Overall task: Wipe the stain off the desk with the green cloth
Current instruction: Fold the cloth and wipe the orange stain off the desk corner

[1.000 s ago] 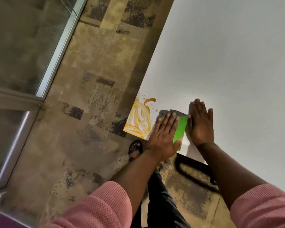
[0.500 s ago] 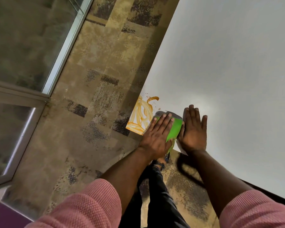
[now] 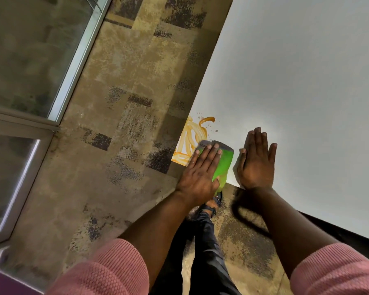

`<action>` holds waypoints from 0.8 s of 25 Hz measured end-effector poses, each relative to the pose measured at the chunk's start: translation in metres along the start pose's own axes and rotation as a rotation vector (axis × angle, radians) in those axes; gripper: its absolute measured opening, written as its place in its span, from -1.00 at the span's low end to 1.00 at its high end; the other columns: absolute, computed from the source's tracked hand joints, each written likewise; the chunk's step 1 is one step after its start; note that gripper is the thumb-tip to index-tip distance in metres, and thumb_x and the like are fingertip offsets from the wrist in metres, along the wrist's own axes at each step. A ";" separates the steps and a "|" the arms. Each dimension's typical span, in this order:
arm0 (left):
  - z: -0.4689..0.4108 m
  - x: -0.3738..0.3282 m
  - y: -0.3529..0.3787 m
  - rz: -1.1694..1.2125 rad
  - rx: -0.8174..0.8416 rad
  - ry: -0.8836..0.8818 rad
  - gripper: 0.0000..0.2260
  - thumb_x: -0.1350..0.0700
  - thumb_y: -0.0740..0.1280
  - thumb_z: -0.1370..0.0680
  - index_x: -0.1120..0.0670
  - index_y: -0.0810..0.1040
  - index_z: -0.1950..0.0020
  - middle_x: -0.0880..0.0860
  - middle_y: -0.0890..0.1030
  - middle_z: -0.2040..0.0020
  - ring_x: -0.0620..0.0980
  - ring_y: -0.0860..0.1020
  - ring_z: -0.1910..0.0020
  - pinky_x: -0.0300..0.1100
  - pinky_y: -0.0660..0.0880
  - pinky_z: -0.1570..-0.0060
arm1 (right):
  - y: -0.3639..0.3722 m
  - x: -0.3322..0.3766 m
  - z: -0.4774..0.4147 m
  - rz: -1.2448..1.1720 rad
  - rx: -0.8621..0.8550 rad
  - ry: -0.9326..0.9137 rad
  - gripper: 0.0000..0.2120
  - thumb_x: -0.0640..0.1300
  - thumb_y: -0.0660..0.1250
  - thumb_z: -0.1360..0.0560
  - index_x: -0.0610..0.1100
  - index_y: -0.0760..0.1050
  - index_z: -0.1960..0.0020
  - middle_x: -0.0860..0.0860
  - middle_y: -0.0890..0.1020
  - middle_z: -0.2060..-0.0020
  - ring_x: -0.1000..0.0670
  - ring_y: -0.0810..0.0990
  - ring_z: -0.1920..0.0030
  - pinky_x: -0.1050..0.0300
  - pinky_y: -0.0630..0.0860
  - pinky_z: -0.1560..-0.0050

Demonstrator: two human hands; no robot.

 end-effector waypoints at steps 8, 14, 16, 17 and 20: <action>-0.034 -0.006 -0.004 0.067 0.031 -0.030 -0.23 -0.24 0.08 -0.65 0.17 -0.12 -0.68 0.15 -0.16 -0.70 0.07 -0.22 -0.68 0.09 -0.19 -0.64 | 0.005 -0.002 0.000 0.050 0.001 0.010 -0.39 0.07 -0.11 -0.69 -0.16 0.03 -0.67 -0.10 0.05 -0.68 -0.06 -0.06 -0.68 -0.21 -0.12 -0.65; -0.028 -0.004 -0.005 0.042 -0.030 -0.027 -0.31 -0.10 0.11 -0.65 0.17 -0.04 -0.68 0.14 -0.09 -0.70 0.07 -0.15 -0.69 0.14 -0.01 -0.63 | 0.003 -0.001 -0.001 0.053 -0.010 0.007 -0.39 0.07 -0.10 -0.68 -0.16 0.05 -0.67 -0.10 0.08 -0.68 -0.08 -0.03 -0.68 -0.20 -0.12 -0.65; -0.012 -0.002 -0.001 0.055 -0.025 -0.042 -0.32 -0.11 0.08 -0.67 0.16 -0.06 -0.69 0.12 -0.11 -0.70 0.05 -0.17 -0.68 0.12 -0.03 -0.64 | 0.003 0.000 0.000 0.059 -0.004 0.014 -0.39 0.07 -0.11 -0.68 -0.16 0.04 -0.67 -0.10 0.07 -0.68 -0.07 -0.04 -0.68 -0.19 -0.13 -0.65; -0.003 0.001 0.001 0.068 -0.017 -0.059 -0.32 -0.11 0.08 -0.68 0.15 -0.08 -0.69 0.11 -0.12 -0.70 0.04 -0.19 -0.68 0.11 -0.05 -0.64 | 0.003 0.000 0.000 0.060 0.006 0.017 -0.38 0.07 -0.11 -0.68 -0.16 0.03 -0.67 -0.10 0.06 -0.68 -0.07 -0.06 -0.68 -0.20 -0.13 -0.65; 0.022 0.015 0.007 0.090 0.014 -0.104 -0.32 -0.10 0.11 -0.68 0.15 -0.07 -0.69 0.10 -0.14 -0.70 0.03 -0.20 -0.68 0.14 -0.01 -0.63 | 0.004 -0.001 -0.001 0.043 0.039 0.029 -0.37 0.07 -0.12 -0.68 -0.16 0.01 -0.68 -0.09 0.02 -0.68 -0.06 -0.10 -0.68 -0.23 -0.15 -0.64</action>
Point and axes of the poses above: each hand's wrist, its own z-axis away from the middle knuckle, its own y-axis out of the palm, x = y × z, the point moved 10 cm from there along -z, towards the middle knuckle
